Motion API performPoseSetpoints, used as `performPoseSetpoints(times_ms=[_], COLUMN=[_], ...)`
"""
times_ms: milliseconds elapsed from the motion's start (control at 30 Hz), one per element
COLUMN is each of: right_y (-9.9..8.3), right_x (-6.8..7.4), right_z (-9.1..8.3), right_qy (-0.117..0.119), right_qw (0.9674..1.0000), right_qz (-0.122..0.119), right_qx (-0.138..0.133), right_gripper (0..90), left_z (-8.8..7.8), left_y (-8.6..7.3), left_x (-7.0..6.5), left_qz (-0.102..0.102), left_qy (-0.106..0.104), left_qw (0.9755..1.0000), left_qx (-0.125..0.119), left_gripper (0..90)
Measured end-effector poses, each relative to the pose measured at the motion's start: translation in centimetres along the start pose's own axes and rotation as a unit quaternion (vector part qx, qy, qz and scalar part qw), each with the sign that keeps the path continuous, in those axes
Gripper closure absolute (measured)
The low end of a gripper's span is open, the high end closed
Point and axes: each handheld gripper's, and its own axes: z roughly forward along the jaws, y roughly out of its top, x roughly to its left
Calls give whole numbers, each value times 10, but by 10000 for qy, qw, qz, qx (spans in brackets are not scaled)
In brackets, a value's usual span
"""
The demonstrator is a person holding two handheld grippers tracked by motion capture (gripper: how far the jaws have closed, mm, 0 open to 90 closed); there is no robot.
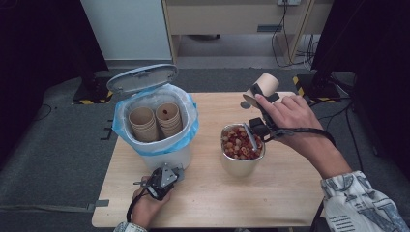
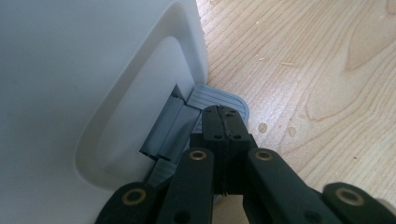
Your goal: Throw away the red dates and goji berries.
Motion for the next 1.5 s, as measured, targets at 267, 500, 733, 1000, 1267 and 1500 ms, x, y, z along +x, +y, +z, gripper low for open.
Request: performPoseSetpoints(times_ms=[267,500,733,1000,1267,1500], right_y=[35,20,21,16,6,0], right_x=[32,21,29,29,19,13], right_z=[4,1,2,3,6,13], right_qy=[417,220,361,386,418,539], right_qw=[9951,9982,9983,9988,9946,9846], right_qz=[-841,-544,-351,106,866,1593], right_qx=[-300,-107,-282,-282,-386,-476], right_gripper=[303,303,301,296,294,294], left_z=[0,0,0,0,0,0], left_y=[0,0,0,0,0,0], left_x=[0,0,0,0,0,1], left_qz=[8,5,-3,1,-1,22], left_qy=[6,-7,-5,-9,-9,-2], left_qw=[10000,10000,10000,10000,10000,10000], left_qx=[11,13,9,10,18,18], left_gripper=[899,899,899,899,899,899])
